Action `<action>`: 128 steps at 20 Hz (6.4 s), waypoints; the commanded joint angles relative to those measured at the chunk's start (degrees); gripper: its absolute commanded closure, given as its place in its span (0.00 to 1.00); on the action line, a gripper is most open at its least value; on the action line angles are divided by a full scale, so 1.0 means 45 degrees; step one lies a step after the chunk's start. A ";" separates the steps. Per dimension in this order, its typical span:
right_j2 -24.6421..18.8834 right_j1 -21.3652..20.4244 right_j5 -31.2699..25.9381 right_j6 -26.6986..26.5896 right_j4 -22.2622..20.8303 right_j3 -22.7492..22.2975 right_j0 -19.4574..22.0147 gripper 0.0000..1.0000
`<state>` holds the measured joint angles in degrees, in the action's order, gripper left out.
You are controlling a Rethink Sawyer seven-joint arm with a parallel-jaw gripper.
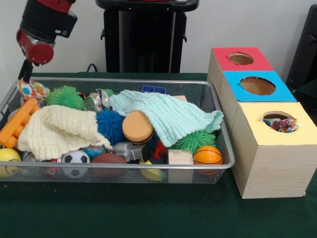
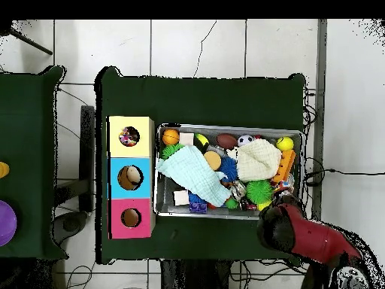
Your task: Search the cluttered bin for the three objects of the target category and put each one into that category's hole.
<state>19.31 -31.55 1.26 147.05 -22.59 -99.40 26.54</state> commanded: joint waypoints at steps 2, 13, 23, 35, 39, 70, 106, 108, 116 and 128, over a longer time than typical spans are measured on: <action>-0.4870 -0.1011 -0.1610 -0.0700 -0.0451 -0.2013 0.2275 1.00; -0.9363 -0.2001 -0.4627 -0.2174 0.0202 -0.3306 0.5436 1.00; -0.8247 -0.4264 -0.6576 -0.1895 -0.0025 -0.3227 0.4246 1.00; -0.7551 -0.5251 -0.7229 -0.1324 -0.0345 -0.3144 0.2978 1.00; -0.7588 -0.6169 -0.8406 -0.1409 0.0352 -0.3129 0.2733 1.00; -0.8279 -0.5392 -0.7453 0.0784 0.3626 -0.3903 0.1050 1.00; -0.3795 -0.3141 -1.1996 0.4374 0.6082 0.3033 -0.4887 1.00; -0.3470 -0.3108 -1.1625 0.3961 0.6013 0.2737 -0.4820 1.00; -0.2383 -0.3053 -1.1000 0.2168 0.5046 0.2121 -0.4610 1.00; -0.1909 -0.2711 -0.8831 0.1975 0.5000 0.0813 -0.4740 0.00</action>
<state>10.77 -46.92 -45.43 147.08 0.07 -88.75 4.52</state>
